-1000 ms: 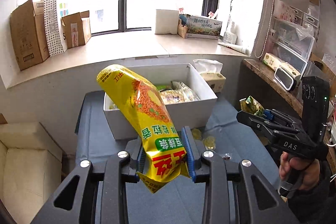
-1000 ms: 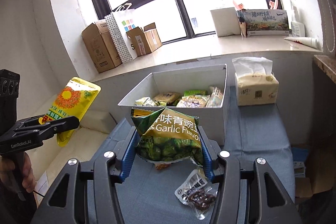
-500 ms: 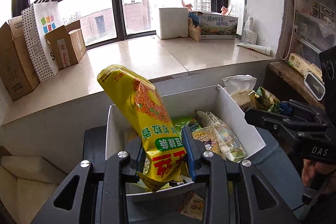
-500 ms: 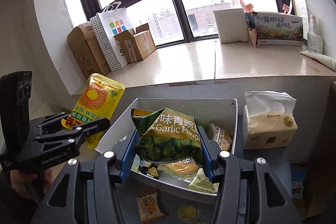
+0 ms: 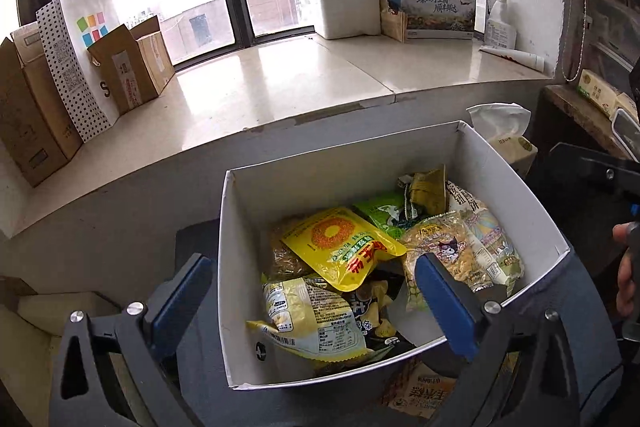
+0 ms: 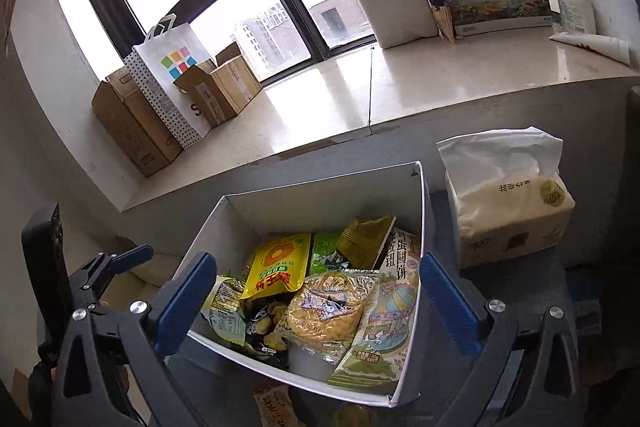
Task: Organize snacks
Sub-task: 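Grasp beef jerky vacuum pack with right tool while left tool grasps cracker packet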
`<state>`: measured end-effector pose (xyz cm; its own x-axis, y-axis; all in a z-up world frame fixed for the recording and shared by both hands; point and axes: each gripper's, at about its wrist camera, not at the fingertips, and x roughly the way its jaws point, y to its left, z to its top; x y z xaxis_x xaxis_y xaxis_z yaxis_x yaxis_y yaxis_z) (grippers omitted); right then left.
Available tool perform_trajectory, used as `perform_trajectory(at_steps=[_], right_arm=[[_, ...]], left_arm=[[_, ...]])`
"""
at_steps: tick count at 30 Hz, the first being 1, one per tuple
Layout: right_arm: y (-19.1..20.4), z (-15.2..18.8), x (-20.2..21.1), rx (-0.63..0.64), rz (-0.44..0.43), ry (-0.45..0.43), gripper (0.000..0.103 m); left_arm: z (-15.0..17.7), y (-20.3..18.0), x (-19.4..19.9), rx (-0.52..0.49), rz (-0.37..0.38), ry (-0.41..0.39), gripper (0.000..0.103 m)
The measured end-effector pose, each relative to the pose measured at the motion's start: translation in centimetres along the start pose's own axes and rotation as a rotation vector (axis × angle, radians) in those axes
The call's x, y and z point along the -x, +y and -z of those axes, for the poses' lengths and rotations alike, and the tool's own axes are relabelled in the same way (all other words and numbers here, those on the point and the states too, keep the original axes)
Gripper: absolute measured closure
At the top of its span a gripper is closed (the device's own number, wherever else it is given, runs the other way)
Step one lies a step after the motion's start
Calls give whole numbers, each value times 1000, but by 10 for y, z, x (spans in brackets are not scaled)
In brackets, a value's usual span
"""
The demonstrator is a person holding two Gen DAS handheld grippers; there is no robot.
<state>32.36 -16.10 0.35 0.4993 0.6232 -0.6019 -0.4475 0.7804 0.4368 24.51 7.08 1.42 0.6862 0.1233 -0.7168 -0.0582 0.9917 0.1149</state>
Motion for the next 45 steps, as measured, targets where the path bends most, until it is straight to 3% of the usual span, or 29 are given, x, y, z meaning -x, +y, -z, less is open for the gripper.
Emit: perform_trajectory(at_steps=[4, 9, 13, 17, 21, 25, 29, 35, 37, 45], right_arm=[[4, 8, 22, 21, -15, -12, 0], [18, 29, 67, 111, -26, -53, 0], [25, 64, 101, 193, 2, -76, 0], [16, 104, 113, 195, 45, -46, 0], [8, 151, 103, 254, 135, 46, 0], [3, 193, 82, 315, 136, 170, 0], [-3, 214, 61, 318, 167, 245, 0], [-5, 225, 33, 456, 181, 294, 0], [-5, 223, 24, 507, 147, 334, 0], [-9, 219, 15, 543, 116, 356, 2]], left_arm=[[5, 3, 15, 17, 9, -10, 0], [26, -4, 69, -19, 27, -94, 0], [55, -8, 117, -10, 84, -155, 0], [90, -13, 141, 32, 127, -151, 0], [129, -25, 143, 70, 174, -101, 0], [164, -44, 141, 78, 174, -68, 0], [182, -56, 137, 88, 207, -35, 0], [185, -57, 134, 81, 220, -24, 0], [185, -55, 132, 90, 218, -19, 0], [189, -53, 122, 107, 221, 13, 0]])
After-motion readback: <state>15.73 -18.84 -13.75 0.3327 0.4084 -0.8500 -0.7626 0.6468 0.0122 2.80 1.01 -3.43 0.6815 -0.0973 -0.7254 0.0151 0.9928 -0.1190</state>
